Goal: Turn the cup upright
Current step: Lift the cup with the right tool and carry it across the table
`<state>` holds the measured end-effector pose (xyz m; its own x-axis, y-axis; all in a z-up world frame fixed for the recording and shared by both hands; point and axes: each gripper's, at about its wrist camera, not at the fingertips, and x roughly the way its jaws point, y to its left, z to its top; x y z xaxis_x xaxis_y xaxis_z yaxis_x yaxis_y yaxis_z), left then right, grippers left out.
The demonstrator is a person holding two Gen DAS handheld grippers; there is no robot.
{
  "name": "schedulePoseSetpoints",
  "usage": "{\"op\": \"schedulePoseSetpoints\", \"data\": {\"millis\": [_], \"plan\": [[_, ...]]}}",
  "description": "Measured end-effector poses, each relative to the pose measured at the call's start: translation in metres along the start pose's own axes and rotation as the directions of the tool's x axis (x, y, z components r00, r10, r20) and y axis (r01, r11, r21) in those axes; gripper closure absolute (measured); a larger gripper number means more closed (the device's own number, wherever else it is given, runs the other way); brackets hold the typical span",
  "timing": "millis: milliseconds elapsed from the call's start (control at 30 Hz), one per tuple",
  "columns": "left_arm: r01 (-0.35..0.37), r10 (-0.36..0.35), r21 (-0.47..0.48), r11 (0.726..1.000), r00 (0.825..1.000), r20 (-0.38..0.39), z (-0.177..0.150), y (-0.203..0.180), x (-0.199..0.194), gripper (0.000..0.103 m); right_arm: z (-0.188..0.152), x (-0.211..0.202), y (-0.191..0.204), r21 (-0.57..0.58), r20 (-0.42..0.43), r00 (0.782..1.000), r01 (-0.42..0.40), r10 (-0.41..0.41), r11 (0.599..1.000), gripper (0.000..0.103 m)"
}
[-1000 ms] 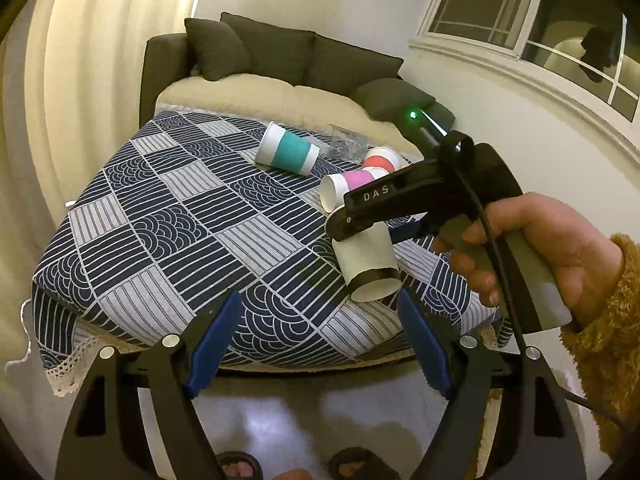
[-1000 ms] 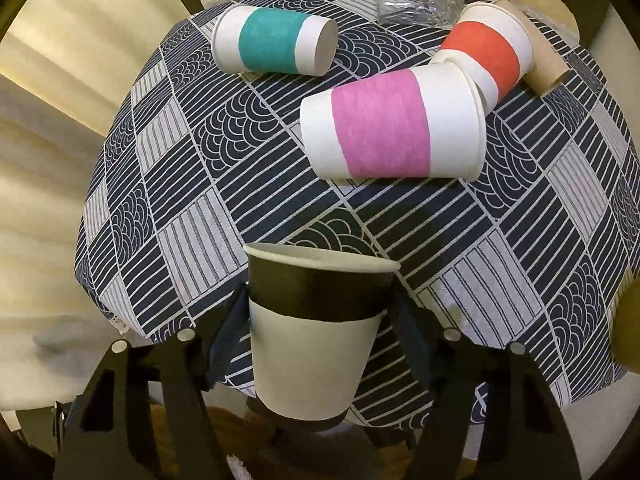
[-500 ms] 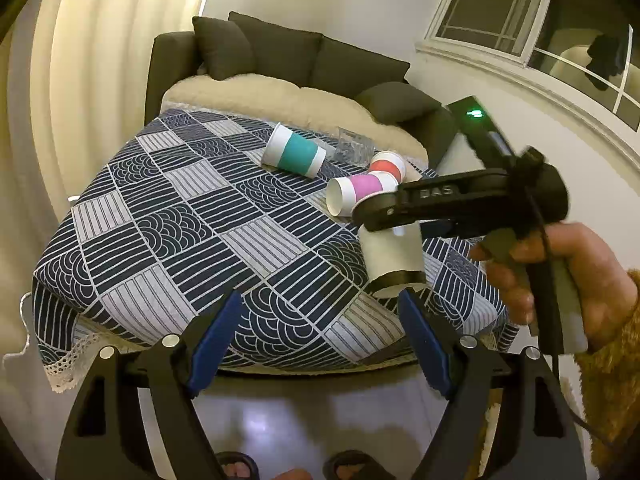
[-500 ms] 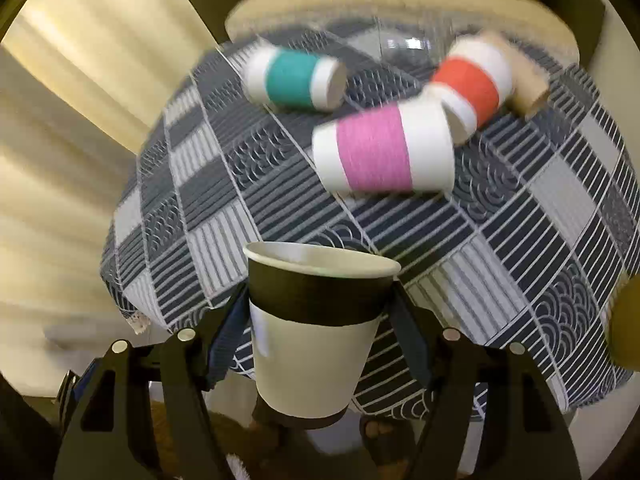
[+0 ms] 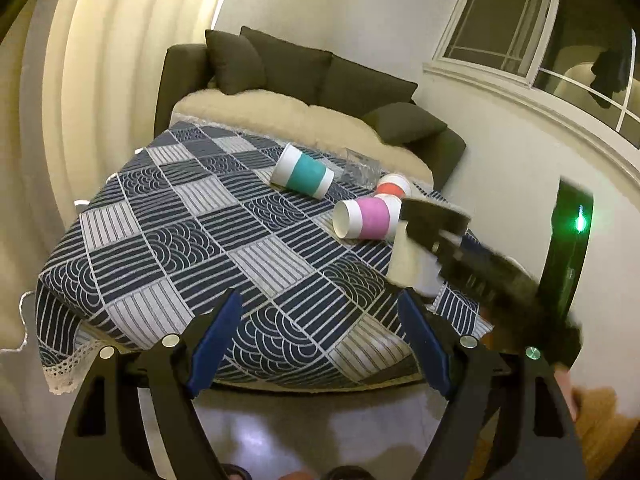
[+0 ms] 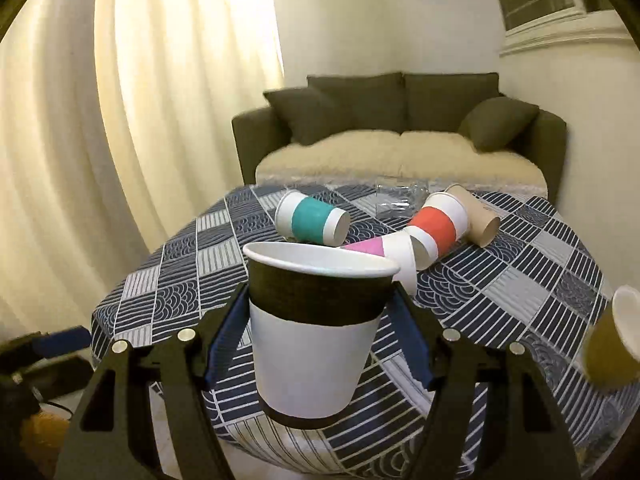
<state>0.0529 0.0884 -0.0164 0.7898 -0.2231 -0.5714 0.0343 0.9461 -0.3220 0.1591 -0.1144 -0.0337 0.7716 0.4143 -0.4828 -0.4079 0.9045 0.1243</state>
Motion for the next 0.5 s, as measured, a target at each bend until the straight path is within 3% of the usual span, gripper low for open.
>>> {"op": "schedulePoseSetpoints", "data": {"millis": [100, 200, 367, 500], "plan": [[0.000, -0.001, 0.020, 1.000, 1.000, 0.024, 0.001, -0.003, -0.002, 0.025, -0.016, 0.001, 0.010, -0.042, 0.095, 0.994, 0.064, -0.060, 0.997, 0.034], [-0.010, 0.009, 0.029, 1.000, 0.999, 0.043, 0.002, -0.002, -0.004, 0.024, -0.032, 0.000, 0.013, -0.043, 0.184, 0.973, 0.151, -0.140, 0.988, 0.034], [-0.022, 0.023, -0.008, 1.000, 0.999, 0.041, 0.007, 0.007, 0.001, 0.019, -0.047, 0.005, 0.017, -0.089, 0.244, 0.946, 0.242, -0.214, 0.966, 0.034], [-0.035, 0.035, -0.011, 0.999, 0.998, 0.061, 0.008, 0.009, 0.002, 0.019, -0.049, 0.009, 0.025, -0.124, 0.290, 0.933, 0.260, -0.215, 0.958, 0.034]]}}
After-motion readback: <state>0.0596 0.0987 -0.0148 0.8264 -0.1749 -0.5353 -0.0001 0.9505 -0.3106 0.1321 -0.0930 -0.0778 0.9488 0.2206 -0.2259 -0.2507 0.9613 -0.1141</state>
